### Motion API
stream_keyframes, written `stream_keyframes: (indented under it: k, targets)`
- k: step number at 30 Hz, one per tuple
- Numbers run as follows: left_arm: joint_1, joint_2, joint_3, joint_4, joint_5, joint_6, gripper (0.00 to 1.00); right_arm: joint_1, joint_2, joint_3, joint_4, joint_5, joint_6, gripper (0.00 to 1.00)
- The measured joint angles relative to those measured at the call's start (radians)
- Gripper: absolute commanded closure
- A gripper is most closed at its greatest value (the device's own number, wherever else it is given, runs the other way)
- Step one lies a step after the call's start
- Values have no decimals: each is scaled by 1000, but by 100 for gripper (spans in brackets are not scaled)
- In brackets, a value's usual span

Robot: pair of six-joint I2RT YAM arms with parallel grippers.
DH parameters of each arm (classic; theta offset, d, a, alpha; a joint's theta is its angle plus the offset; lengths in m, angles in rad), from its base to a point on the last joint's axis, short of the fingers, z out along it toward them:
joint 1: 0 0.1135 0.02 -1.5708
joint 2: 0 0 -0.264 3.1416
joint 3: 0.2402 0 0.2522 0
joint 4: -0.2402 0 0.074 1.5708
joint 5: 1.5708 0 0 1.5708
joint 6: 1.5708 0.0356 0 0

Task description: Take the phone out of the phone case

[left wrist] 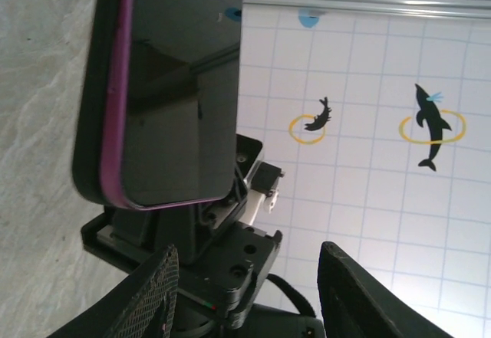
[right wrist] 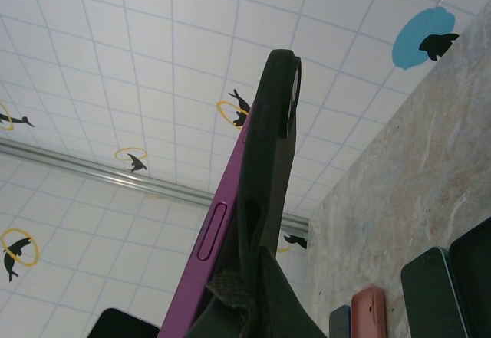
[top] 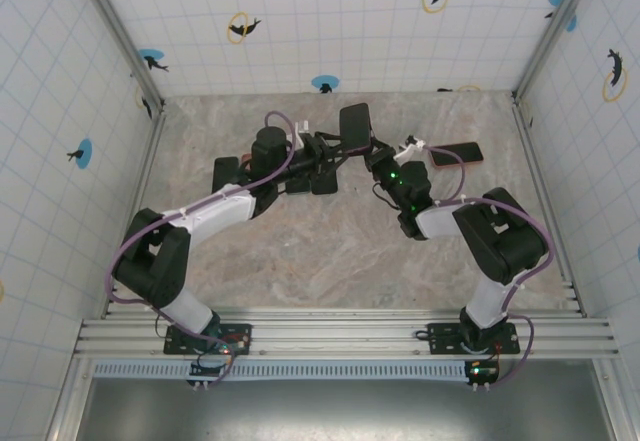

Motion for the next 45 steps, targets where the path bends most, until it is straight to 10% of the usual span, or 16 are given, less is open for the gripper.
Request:
stream_keyframes:
  k: [45]
  targets:
    - [-39, 89, -43, 217, -65, -111, 53, 21, 0, -9, 53, 3, -23, 100]
